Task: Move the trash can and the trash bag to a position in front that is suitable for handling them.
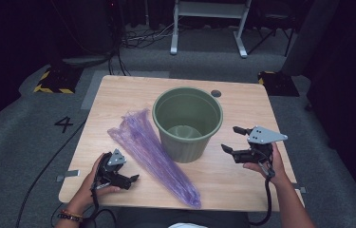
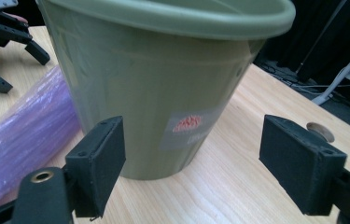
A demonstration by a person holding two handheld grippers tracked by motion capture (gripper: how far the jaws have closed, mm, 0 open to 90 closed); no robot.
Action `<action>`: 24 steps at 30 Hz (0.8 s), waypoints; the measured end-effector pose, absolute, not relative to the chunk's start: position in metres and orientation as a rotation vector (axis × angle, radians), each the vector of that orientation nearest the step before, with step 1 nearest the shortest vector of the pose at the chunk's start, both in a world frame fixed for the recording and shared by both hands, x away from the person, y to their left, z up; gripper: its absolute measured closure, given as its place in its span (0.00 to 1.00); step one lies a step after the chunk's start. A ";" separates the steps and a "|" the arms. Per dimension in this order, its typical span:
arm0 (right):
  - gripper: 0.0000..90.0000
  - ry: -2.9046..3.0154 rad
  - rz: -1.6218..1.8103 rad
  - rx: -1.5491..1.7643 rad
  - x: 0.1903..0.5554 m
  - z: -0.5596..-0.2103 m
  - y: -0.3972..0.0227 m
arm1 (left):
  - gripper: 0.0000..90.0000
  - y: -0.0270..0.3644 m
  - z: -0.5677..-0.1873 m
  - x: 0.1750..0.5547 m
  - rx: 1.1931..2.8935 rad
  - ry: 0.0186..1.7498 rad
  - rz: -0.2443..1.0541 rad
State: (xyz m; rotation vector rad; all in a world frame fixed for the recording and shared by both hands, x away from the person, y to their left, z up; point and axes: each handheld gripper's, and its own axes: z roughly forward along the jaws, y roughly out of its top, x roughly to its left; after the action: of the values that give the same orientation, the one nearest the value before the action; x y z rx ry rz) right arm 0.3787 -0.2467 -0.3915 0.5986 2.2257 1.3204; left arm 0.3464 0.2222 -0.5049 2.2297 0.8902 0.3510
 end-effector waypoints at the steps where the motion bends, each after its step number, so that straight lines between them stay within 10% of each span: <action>1: 0.25 2.223 1.320 0.592 0.379 -0.389 -0.245 | 0.04 0.222 -0.505 0.346 2.230 0.890 0.350; 24: 0.25 2.197 1.332 0.509 0.376 -0.359 -0.231 | 0.04 0.222 -0.505 0.346 2.229 0.890 0.351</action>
State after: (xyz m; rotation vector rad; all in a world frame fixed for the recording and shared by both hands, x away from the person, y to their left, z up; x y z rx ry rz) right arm 0.3762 -0.2311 -0.3594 0.5091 2.1973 1.3322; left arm 0.3464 0.2222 -0.5050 2.2295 0.8900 0.3510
